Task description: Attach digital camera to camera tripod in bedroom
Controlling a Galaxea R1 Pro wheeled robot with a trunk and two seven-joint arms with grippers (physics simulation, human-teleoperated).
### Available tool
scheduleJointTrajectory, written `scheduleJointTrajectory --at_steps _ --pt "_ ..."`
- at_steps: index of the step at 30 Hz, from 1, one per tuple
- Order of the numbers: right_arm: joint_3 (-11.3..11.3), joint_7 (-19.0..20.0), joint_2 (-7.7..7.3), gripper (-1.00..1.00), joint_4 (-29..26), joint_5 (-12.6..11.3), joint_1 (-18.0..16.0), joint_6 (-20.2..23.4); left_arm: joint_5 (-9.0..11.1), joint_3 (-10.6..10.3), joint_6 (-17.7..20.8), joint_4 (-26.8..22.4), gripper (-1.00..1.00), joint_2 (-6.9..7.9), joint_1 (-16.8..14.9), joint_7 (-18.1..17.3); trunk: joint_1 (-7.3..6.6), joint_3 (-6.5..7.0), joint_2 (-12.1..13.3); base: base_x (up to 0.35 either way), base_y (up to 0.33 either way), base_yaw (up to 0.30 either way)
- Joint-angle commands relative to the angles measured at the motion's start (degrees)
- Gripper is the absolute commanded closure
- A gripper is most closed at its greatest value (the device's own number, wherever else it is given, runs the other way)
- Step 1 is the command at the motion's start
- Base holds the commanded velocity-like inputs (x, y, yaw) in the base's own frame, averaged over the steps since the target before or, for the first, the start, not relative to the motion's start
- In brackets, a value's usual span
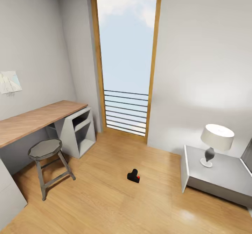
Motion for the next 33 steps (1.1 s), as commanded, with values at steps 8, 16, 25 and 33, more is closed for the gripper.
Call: scheduleJointTrajectory --at_steps 8,16,25,33 --pt "0.78 -0.05 -0.37 -1.0 -0.06 0.61 -0.1 -0.17 0.16 0.27 -0.18 -0.09 -1.0 -0.1 -0.1 0.18 0.0 -0.03 -0.01 0.0 0.0 0.0" --pt "0.87 0.02 -0.85 -1.0 -0.09 0.77 -0.1 -0.48 1.97 0.76 -0.56 -1.72 -1.0 -0.09 -0.09 0.18 0.0 -0.03 -0.01 0.0 0.0 0.0" --pt "0.88 0.08 -0.96 -1.0 -0.03 0.79 -0.1 -0.52 2.98 0.81 -0.61 -1.99 -1.0 -0.09 -0.1 0.18 0.0 -0.03 -0.01 0.0 0.0 0.0" --pt "0.88 0.09 -0.89 -1.0 0.0 0.7 -0.1 -0.44 3.07 0.79 -0.62 -2.02 -1.0 -0.09 -0.1 0.18 0.0 -0.03 -0.01 0.147 0.0 0.0"
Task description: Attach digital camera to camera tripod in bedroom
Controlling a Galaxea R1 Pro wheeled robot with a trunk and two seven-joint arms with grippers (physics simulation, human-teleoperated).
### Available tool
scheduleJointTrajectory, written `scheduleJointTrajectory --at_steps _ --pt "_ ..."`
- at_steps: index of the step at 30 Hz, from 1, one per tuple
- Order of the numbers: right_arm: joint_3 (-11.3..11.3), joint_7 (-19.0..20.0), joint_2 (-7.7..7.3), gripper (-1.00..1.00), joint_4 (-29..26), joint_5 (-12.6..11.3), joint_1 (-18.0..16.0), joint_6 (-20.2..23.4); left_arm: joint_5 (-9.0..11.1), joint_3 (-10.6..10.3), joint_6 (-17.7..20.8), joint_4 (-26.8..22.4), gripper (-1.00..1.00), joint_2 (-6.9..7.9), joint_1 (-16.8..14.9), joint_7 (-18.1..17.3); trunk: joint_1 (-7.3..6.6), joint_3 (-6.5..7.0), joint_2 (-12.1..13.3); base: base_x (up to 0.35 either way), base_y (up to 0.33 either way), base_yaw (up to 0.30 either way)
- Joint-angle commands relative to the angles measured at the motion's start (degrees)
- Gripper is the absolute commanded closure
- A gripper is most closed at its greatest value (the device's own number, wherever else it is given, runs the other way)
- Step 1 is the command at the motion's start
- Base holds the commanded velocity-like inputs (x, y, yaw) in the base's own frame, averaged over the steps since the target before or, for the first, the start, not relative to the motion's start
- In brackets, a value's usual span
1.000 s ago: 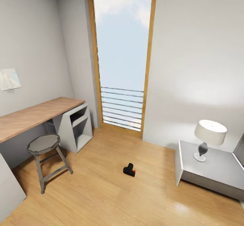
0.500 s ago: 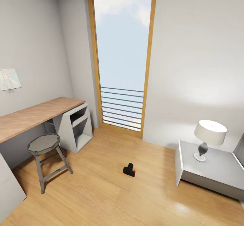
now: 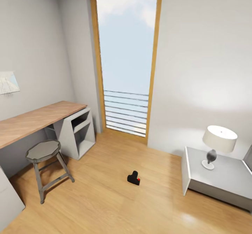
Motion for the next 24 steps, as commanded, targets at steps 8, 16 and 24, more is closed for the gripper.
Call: scheduleJointTrajectory --at_steps 8,16,24 --pt "0.03 -0.08 0.01 -1.0 0.0 0.0 -0.01 -0.11 0.3 0.04 -0.09 -0.02 -1.0 -0.01 0.01 -0.06 0.03 -0.04 -0.02 0.298 0.0 0.0" --pt "-0.05 -0.13 0.08 -1.0 0.0 -0.08 -0.01 -0.25 0.3 0.04 -0.13 -0.02 -1.0 -0.01 0.0 -0.07 0.03 -0.04 -0.02 0.318 0.0 0.0" --pt "-0.15 -0.15 0.09 -1.0 0.0 -0.12 -0.01 -1.4 0.3 0.04 -0.14 -0.02 -1.0 -0.01 -0.01 -0.07 0.03 -0.04 -0.02 0.321 0.001 0.0"
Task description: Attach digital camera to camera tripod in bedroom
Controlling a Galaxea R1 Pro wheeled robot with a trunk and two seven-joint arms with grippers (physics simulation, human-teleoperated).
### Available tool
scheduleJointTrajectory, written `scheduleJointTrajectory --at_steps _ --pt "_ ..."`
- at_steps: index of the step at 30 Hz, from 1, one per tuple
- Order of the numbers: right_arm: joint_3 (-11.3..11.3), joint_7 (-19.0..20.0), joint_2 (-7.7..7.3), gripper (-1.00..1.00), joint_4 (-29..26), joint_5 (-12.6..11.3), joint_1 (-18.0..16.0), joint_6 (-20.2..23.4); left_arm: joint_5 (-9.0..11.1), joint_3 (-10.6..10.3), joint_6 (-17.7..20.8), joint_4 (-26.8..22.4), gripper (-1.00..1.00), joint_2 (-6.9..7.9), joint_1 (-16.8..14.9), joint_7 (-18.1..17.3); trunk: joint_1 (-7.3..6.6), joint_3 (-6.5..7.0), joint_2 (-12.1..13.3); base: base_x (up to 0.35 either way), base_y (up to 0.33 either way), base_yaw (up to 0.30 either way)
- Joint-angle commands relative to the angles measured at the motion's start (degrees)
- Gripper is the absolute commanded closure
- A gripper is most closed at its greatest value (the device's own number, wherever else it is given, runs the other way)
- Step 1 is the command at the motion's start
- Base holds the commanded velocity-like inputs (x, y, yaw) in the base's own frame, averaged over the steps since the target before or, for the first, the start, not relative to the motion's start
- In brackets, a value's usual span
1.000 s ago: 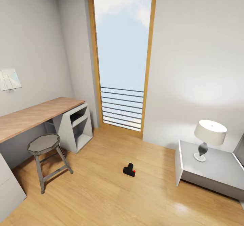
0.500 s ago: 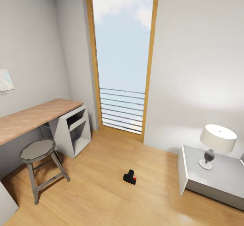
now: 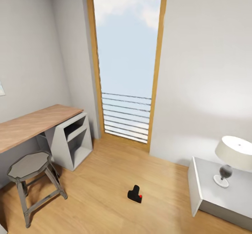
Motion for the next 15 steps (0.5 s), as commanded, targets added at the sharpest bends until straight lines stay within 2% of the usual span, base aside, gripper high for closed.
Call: scheduleJointTrajectory --at_steps 1,4,8,15 --pt "0.04 0.02 -0.01 -1.0 0.0 0.03 -0.01 -0.3 0.29 0.05 -0.05 -0.02 -1.0 -0.01 -0.01 0.01 0.03 -0.05 -0.02 0.321 0.017 0.0" --pt "0.03 0.03 0.0 -1.0 0.0 0.0 -0.01 -0.54 0.29 0.05 -0.06 -0.02 -1.0 -0.01 -0.01 0.01 0.03 -0.05 -0.02 0.321 0.045 -0.013" --pt "0.02 0.06 0.02 -1.0 0.0 -0.06 -0.01 -0.68 0.31 0.05 -0.07 -0.02 -1.0 -0.01 0.01 0.03 0.03 -0.05 -0.02 0.305 0.074 -0.134" --pt "-0.02 0.02 0.03 -1.0 0.0 -0.12 -0.01 -0.73 0.29 0.05 -0.07 -0.02 -1.0 -0.01 0.01 0.01 0.03 -0.05 -0.02 0.106 0.025 -0.218"
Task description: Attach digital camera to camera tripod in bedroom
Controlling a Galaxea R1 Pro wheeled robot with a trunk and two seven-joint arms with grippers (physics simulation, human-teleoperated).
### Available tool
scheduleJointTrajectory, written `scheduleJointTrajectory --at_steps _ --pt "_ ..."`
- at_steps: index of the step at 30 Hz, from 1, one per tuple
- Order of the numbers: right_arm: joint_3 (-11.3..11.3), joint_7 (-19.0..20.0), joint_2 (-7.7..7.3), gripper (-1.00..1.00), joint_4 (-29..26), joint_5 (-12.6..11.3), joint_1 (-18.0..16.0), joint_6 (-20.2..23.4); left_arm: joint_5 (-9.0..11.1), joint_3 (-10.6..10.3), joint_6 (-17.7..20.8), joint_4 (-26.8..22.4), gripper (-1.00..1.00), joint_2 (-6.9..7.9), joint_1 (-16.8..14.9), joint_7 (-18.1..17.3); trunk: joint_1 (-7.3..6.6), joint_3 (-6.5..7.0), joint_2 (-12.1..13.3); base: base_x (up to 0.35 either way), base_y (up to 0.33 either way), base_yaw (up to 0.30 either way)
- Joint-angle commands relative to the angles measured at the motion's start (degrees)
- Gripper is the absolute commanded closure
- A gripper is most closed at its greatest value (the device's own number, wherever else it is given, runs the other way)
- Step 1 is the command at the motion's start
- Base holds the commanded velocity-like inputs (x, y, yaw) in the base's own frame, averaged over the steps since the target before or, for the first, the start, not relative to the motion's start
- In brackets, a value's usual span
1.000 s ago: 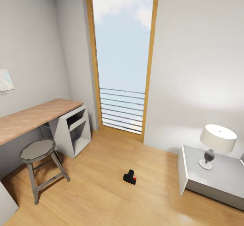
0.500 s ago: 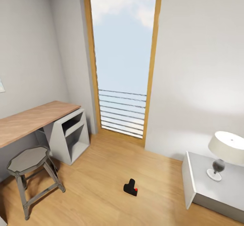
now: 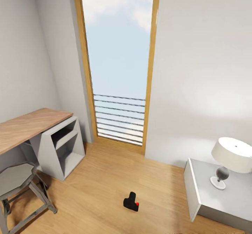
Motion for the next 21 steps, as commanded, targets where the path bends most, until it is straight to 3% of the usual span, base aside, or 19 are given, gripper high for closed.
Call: scheduleJointTrajectory --at_steps 1,21 --pt "0.03 -0.01 -0.01 -1.0 0.0 0.01 -0.01 -0.17 0.29 0.05 -0.07 -0.01 -1.0 -0.01 -0.01 0.01 0.0 -0.05 -0.02 0.039 0.009 -0.235" --pt "-0.1 -0.03 -0.13 -1.0 0.0 -0.31 -0.01 -0.18 0.35 0.05 -0.07 -0.01 -1.0 0.04 -0.01 0.08 0.0 -0.05 -0.02 0.006 0.001 -0.244"
